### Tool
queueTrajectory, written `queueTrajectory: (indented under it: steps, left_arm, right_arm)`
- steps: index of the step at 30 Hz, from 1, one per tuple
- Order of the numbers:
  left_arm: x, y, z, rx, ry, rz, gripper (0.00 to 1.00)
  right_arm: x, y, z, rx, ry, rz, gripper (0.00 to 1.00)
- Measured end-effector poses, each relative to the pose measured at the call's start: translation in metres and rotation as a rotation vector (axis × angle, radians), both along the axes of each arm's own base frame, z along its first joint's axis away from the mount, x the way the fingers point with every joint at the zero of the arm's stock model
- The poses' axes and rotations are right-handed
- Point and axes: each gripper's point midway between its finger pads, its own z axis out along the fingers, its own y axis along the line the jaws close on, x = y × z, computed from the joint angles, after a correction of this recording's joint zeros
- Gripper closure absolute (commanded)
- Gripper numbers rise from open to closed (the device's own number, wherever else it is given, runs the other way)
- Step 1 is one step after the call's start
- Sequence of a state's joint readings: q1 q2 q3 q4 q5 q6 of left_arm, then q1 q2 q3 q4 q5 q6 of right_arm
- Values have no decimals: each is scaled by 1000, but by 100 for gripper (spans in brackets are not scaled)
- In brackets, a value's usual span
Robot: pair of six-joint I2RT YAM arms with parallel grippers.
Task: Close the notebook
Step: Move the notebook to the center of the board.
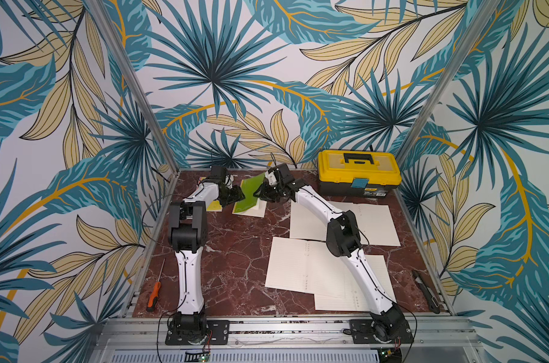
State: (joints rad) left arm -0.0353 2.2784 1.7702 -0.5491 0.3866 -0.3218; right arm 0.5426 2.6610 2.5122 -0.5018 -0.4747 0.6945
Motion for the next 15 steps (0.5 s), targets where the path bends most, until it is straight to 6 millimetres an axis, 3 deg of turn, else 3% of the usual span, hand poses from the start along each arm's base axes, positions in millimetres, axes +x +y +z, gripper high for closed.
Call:
queueTrajectory:
  steps: [3, 10, 15]
  left_arm:
    - [-1, -1, 0, -7, 2, -4, 44]
    - [-2, -4, 0, -20, 5, -12, 44]
    - [-2, -4, 0, -20, 5, -12, 46]
  right_arm:
    - [1, -6, 15, -2, -22, 2, 58]
    - [-5, -27, 30, -66, -38, -43, 59]
    - [-4, -42, 22, -120, -11, -84, 62]
